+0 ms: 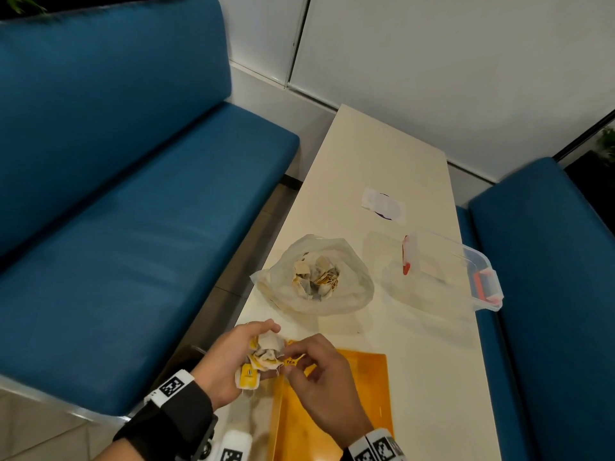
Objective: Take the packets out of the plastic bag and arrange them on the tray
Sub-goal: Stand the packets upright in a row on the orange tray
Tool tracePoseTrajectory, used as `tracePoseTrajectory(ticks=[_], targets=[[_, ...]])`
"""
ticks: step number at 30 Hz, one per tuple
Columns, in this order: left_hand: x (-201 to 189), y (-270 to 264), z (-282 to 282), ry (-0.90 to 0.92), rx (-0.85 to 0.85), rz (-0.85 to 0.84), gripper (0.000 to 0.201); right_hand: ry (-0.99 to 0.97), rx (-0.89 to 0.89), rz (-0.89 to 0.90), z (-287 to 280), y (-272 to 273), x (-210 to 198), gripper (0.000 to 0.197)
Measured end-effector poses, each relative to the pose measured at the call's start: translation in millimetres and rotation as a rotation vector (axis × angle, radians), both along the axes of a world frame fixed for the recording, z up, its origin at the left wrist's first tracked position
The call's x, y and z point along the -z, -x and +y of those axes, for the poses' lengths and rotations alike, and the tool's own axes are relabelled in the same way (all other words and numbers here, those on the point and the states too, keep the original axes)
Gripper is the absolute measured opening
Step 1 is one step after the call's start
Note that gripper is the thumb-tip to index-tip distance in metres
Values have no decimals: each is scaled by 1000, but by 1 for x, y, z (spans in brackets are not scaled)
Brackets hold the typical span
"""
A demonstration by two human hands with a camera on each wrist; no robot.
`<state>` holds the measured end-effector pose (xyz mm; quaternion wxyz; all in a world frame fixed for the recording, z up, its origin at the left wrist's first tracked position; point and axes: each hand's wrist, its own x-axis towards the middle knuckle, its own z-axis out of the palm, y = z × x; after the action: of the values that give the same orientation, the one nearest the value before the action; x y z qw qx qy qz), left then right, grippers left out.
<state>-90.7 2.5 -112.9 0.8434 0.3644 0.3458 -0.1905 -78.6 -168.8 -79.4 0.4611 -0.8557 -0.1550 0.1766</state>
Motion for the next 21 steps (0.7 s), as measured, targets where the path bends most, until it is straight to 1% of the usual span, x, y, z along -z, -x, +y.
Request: tracePoseTrajectory(ticks=[2, 6, 7, 9, 11, 15, 18, 21], targets=[[-3, -1, 0, 15, 12, 6, 34, -4, -23, -43, 4, 0, -4, 22], [-4, 0, 0, 98, 46, -4, 38, 15, 40, -110, 11, -11, -9, 13], [-5, 0, 0, 123, 49, -14, 39, 29, 24, -108, 13, -14, -10, 14], [-6, 0, -2, 147, 56, -37, 42, 87, -36, -82, 18, -17, -12, 25], [-7, 0, -3, 120, 63, -43, 48, 150, -58, -61, 23, -20, -12, 31], [-12, -1, -3, 116, 51, -66, 51, 168, -16, -69, 25, -23, -10, 19], [-13, -1, -3, 129, 79, -95, 53, 175, 20, -88, 23, -24, -8, 11], [-12, 1, -2, 131, 100, -130, 51, 109, 89, -51, 21, -26, -10, 5]])
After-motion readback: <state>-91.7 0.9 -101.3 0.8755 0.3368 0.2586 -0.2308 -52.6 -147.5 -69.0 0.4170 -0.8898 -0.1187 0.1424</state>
